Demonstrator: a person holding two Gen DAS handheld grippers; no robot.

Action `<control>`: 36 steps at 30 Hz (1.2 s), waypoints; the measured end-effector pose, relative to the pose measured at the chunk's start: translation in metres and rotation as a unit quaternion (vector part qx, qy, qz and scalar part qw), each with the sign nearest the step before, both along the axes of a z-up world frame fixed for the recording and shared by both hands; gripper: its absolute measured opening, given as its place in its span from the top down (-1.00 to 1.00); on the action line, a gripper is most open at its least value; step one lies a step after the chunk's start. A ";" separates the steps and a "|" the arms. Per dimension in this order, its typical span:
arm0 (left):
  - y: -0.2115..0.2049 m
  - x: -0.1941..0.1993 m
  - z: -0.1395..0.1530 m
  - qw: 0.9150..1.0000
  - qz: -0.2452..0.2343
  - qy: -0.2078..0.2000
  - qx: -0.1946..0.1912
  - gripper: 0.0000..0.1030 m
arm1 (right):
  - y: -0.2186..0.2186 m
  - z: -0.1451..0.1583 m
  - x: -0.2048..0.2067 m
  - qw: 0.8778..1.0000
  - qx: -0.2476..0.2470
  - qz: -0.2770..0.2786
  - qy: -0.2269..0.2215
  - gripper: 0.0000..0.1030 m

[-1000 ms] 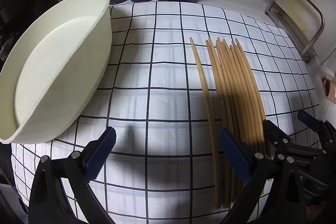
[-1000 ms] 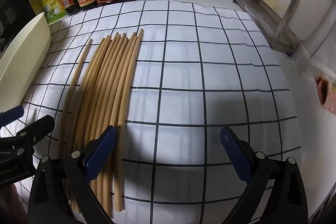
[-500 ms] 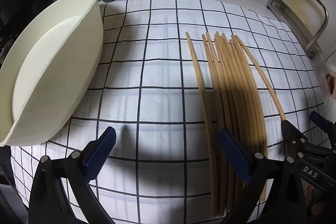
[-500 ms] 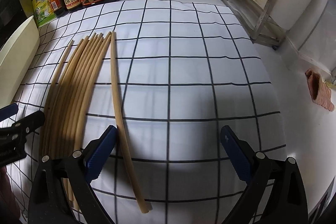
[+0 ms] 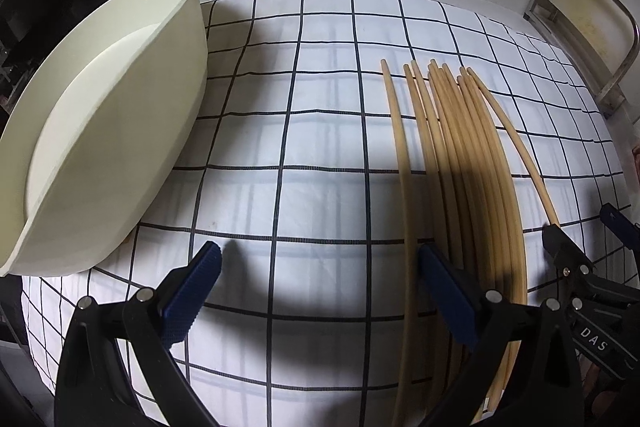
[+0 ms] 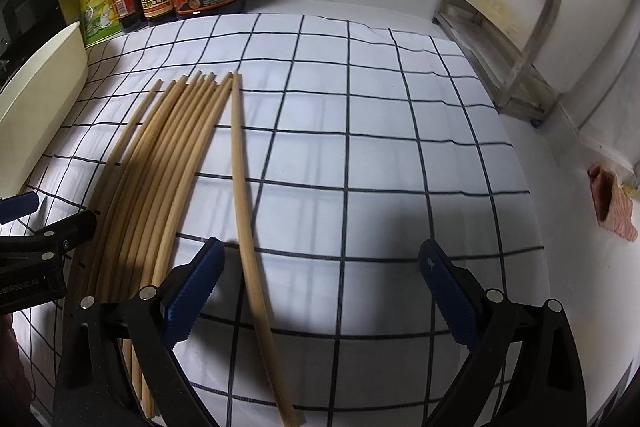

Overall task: Organize utensils
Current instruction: 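Close the left tool on one chopstick while the right tool closes on another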

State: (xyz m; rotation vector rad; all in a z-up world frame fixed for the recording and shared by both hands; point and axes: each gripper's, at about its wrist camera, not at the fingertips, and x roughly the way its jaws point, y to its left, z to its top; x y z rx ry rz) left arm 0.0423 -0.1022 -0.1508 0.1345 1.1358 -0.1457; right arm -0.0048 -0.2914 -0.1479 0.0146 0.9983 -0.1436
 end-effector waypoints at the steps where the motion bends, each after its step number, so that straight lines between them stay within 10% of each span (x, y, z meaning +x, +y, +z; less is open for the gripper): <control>1: 0.000 -0.001 0.001 1.000 -0.003 -0.003 -0.002 -0.75 | 0.001 0.000 0.000 1.000 0.004 0.003 -0.001 -0.66; 12: -0.025 -0.009 0.012 0.998 -0.056 -0.008 -0.012 0.86 | 0.025 0.004 0.003 0.998 0.014 0.063 0.001 0.85; 21: -0.018 -0.008 0.019 0.998 -0.060 0.008 -0.032 0.86 | 0.012 0.016 -0.003 0.997 0.072 0.035 0.000 0.88; 36: 0.043 0.006 0.119 0.993 -0.055 -0.074 -0.069 0.86 | 0.073 0.111 0.019 0.990 0.110 0.061 -0.061 0.87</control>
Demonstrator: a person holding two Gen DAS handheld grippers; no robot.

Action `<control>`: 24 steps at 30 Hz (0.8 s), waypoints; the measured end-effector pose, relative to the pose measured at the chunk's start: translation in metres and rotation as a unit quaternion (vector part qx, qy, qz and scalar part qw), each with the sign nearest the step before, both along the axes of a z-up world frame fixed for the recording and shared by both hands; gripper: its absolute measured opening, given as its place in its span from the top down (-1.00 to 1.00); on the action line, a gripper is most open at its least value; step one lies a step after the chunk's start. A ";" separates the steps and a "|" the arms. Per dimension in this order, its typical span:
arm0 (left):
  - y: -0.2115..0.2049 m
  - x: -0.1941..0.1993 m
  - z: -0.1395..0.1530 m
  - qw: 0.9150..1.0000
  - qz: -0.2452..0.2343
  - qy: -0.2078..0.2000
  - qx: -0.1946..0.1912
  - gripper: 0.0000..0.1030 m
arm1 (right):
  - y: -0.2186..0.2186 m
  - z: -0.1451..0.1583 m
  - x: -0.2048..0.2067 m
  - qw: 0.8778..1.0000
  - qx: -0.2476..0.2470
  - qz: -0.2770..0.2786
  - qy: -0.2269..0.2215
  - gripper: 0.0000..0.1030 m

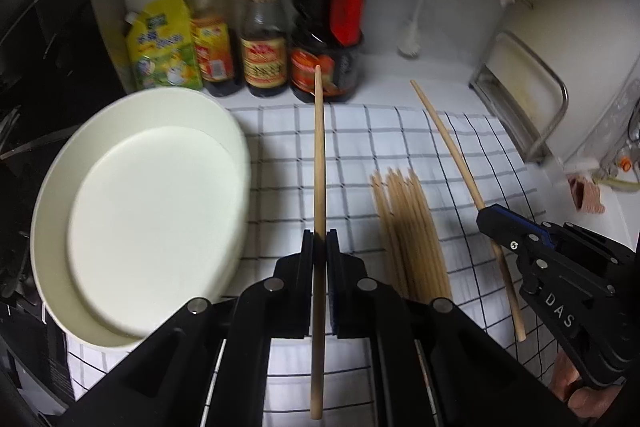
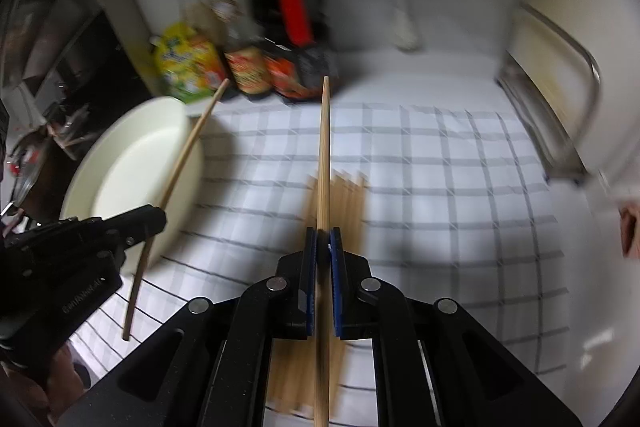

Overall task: Organize utensils
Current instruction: 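Close the left tool on one chopstick while the right tool closes on another, then carry both held chopsticks over the white bowl and lower them inside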

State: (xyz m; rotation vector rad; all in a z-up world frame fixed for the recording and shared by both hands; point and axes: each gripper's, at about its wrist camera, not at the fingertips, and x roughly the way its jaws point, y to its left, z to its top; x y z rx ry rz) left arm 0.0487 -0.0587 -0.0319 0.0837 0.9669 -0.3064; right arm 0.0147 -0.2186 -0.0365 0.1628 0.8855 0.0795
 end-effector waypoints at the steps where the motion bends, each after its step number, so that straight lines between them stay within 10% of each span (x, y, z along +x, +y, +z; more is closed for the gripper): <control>1: 0.009 0.003 0.006 1.000 0.007 -0.005 0.000 0.86 | 0.013 0.006 0.007 1.000 0.001 0.010 -0.005 0.87; 9: 0.096 0.032 0.023 0.997 0.066 -0.021 0.015 0.86 | 0.111 0.018 0.061 0.996 0.018 0.086 -0.012 0.88; 24: 0.187 0.084 -0.031 0.995 0.090 0.029 0.041 0.86 | 0.215 -0.042 0.132 0.990 0.034 0.107 0.085 0.88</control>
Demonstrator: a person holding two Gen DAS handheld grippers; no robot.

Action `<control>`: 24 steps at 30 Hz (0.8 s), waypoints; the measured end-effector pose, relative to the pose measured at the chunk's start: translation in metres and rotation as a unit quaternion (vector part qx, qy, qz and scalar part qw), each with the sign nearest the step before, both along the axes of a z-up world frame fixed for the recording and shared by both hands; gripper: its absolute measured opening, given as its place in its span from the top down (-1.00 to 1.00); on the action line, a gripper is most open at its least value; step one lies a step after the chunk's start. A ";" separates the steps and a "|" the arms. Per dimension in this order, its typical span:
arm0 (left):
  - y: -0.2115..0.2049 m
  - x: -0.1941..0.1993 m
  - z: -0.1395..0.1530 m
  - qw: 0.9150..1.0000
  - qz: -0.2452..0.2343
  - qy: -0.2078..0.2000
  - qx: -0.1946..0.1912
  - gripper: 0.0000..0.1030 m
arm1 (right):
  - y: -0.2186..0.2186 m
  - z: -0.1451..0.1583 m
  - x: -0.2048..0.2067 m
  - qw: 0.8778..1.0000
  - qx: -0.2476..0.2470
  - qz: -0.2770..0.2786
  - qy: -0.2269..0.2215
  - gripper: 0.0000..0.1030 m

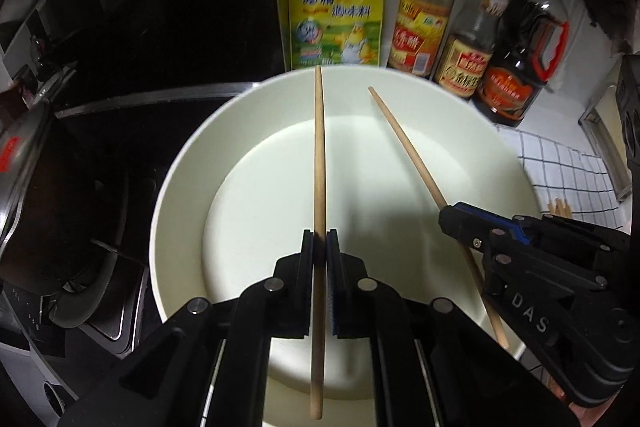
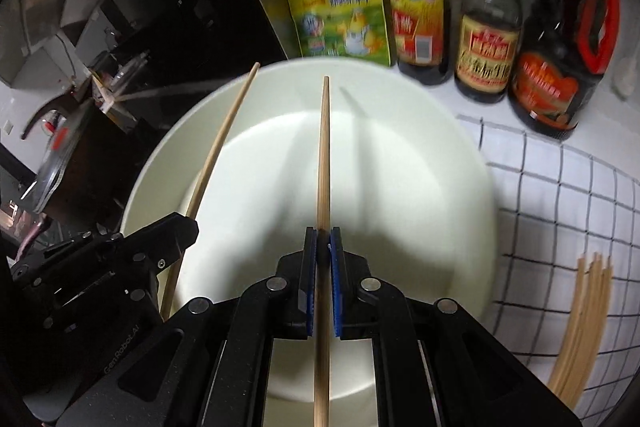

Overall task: Organize utensils
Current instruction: 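Carry both held chopsticks over the white bowl and lower them inside, then open both tools to release the chopsticks and lift away from the bowl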

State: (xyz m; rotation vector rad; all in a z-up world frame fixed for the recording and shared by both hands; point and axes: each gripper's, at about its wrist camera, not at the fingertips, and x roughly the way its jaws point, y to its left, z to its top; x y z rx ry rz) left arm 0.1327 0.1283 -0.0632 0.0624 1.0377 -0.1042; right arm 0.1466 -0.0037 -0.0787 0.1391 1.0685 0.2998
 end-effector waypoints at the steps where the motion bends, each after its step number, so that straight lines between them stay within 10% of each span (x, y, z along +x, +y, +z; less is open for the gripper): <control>1: 0.001 0.000 -0.003 1.000 0.000 0.004 0.000 0.86 | 0.002 -0.003 0.000 1.000 -0.002 -0.002 0.003 0.88; 16: 0.016 0.015 -0.031 0.999 0.003 0.052 -0.003 0.84 | 0.005 -0.023 0.000 0.999 -0.020 -0.030 0.028 0.87; 24: 0.021 0.012 -0.020 0.999 0.017 0.039 -0.005 0.11 | 0.001 -0.009 -0.007 0.999 -0.026 -0.038 0.010 0.77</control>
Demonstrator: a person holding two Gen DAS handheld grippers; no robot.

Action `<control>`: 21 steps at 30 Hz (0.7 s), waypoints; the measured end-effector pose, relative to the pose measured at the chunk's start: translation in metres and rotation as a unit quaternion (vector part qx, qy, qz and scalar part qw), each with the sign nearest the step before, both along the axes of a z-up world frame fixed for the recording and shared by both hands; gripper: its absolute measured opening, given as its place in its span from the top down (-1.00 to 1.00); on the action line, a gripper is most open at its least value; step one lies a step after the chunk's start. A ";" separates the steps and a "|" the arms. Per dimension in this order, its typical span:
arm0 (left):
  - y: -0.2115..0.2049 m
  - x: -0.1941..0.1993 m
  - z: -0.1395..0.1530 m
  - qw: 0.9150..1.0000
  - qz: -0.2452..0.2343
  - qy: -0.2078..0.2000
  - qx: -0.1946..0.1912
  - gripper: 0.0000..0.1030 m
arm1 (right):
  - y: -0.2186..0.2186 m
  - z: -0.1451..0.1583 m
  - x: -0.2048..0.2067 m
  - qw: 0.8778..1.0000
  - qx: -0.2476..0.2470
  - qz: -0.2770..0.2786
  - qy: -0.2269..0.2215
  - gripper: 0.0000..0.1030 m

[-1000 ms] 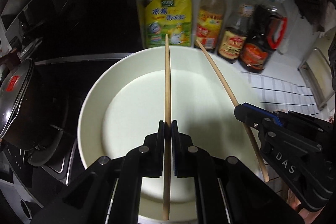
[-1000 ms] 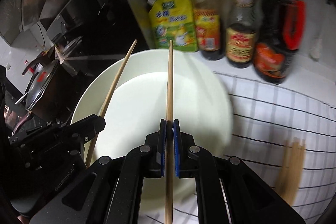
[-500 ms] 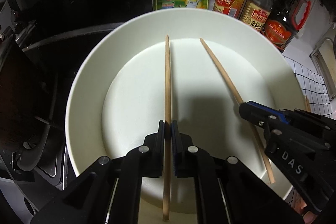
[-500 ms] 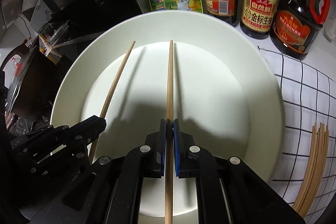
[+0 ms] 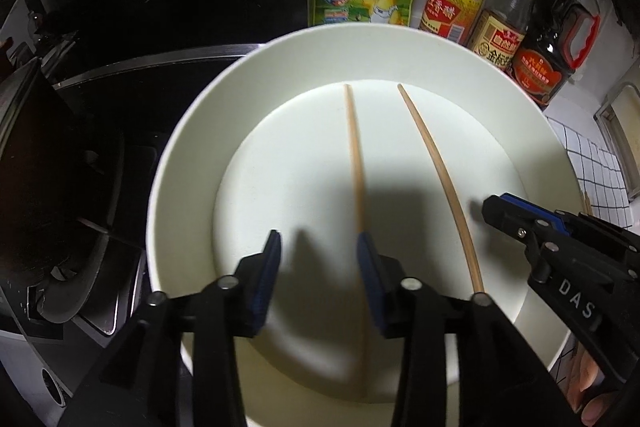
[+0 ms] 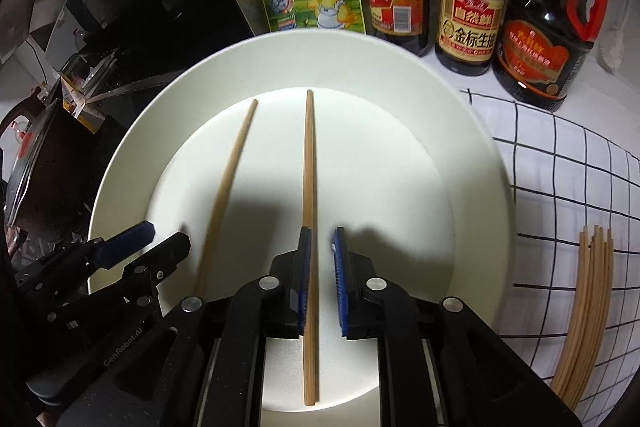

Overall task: Organize utensils
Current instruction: 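Open both tools to release the chopsticks and lift away from the bowl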

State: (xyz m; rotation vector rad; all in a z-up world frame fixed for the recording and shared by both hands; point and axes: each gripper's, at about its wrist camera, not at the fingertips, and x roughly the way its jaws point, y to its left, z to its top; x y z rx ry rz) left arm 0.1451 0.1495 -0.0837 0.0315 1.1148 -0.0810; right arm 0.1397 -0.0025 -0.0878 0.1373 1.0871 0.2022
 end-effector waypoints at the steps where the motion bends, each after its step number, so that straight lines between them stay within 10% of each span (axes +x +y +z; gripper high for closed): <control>1: 0.001 -0.001 0.003 1.000 0.002 -0.003 -0.001 0.09 | -0.001 0.001 0.000 1.000 0.000 0.000 -0.001 0.77; 21: -0.003 -0.044 0.041 0.999 0.008 -0.030 -0.008 -0.21 | -0.021 0.032 -0.052 1.000 -0.009 -0.011 -0.025 0.52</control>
